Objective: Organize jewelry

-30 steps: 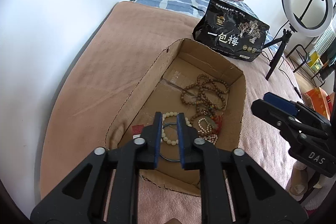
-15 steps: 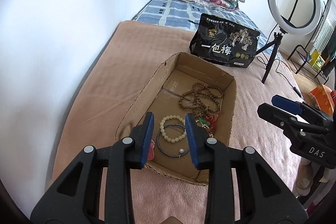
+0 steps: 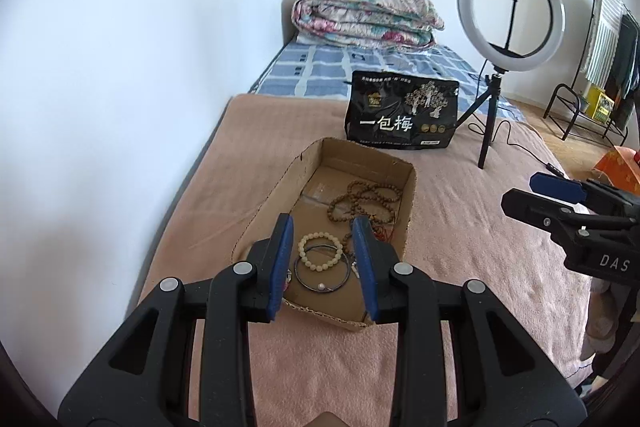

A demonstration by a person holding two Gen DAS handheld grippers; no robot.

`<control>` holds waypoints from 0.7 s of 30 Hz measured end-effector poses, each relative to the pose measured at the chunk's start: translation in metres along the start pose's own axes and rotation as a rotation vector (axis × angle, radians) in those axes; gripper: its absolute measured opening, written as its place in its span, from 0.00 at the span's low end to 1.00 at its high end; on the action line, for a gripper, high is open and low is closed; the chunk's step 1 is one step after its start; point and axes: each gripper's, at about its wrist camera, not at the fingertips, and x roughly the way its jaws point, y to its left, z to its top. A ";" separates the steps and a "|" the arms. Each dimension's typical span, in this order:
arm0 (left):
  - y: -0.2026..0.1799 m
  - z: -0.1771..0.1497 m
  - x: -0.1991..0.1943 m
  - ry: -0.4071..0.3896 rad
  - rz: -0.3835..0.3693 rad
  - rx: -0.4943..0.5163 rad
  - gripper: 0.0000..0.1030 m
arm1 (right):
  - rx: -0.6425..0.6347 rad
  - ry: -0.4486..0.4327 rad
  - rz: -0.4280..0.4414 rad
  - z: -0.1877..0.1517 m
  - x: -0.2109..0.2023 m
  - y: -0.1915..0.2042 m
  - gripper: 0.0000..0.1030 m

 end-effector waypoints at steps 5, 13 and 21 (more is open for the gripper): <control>-0.012 -0.008 -0.024 -0.051 0.003 0.027 0.31 | -0.024 -0.024 -0.023 -0.011 -0.025 0.001 0.73; -0.024 -0.019 -0.053 -0.122 0.021 0.042 0.64 | -0.010 -0.055 -0.065 -0.031 -0.053 -0.016 0.83; -0.041 -0.025 -0.069 -0.163 0.033 0.065 0.82 | -0.008 -0.101 -0.160 -0.046 -0.064 -0.032 0.95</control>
